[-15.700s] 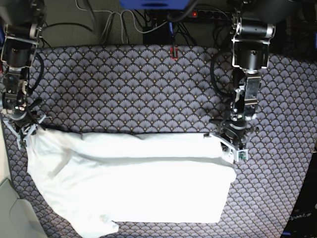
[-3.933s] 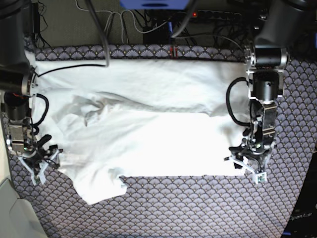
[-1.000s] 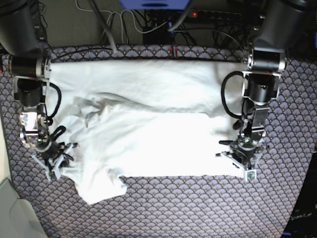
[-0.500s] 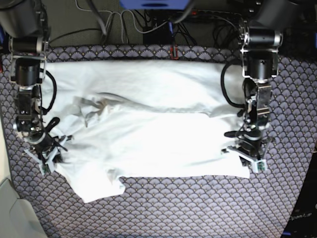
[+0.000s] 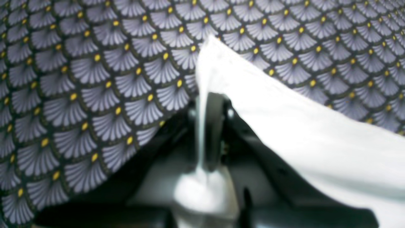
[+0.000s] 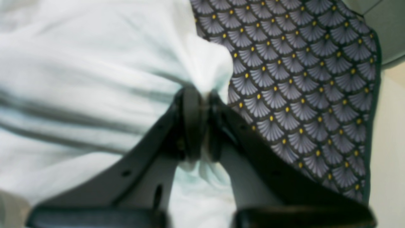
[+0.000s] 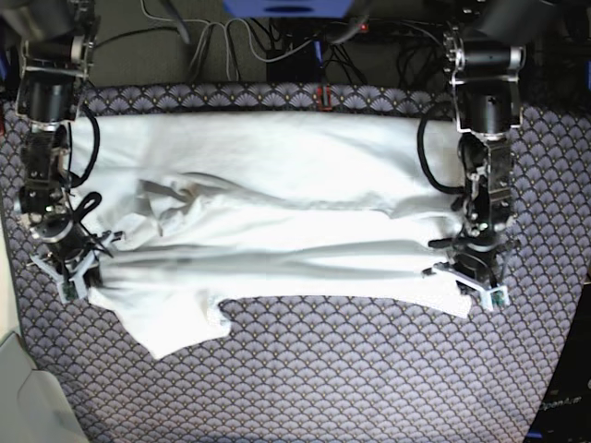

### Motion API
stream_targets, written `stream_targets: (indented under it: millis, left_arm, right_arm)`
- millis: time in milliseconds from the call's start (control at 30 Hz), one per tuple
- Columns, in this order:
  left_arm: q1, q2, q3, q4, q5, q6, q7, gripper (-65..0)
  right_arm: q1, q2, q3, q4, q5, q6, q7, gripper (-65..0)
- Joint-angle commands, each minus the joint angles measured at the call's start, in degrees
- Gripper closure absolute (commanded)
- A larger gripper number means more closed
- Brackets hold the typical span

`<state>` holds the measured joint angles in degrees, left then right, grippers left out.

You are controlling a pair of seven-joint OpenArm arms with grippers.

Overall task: Fold the T-shirt properly
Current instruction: 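Lift the hem edge and fold it over toward the collar with both grippers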

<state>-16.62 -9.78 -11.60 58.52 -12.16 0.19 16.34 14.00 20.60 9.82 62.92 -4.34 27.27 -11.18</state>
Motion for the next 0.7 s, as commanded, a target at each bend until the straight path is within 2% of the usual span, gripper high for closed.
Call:
stream_targets:
  millis: [0,233,400,533,667]
  left_arm:
    - [-0.92,-0.64,-0.23,3.94,-1.16,0.03,-0.47,-0.4]
    - [4.01,-1.08,-0.23,17.48,-6.43,0.03,10.61,-0.4]
    - [10.07,-0.64,-3.39,26.18,-7.22,0.03,13.95,-0.4]
    - [12.09,-0.64,-6.56,29.17,-7.4,-0.14,16.94,-0.4]
    - [14.47,-0.64,-9.72,33.13,-7.4,-0.32,21.24,-0.4]
  right_arm:
    - [0.37,1.25,0.77,2.27,0.34,-0.67,1.38,-0.6]
    - [-4.9,0.81,3.41,9.57,0.34,-0.59,1.38,-0.6]
    - [-9.82,0.81,4.29,14.76,0.87,-0.59,1.38,-0.6]
    - [-13.43,0.98,5.25,18.89,4.12,-0.59,1.38,-0.6]
    - [-17.82,1.16,5.34,23.19,4.21,-0.59,1.38,-0.6]
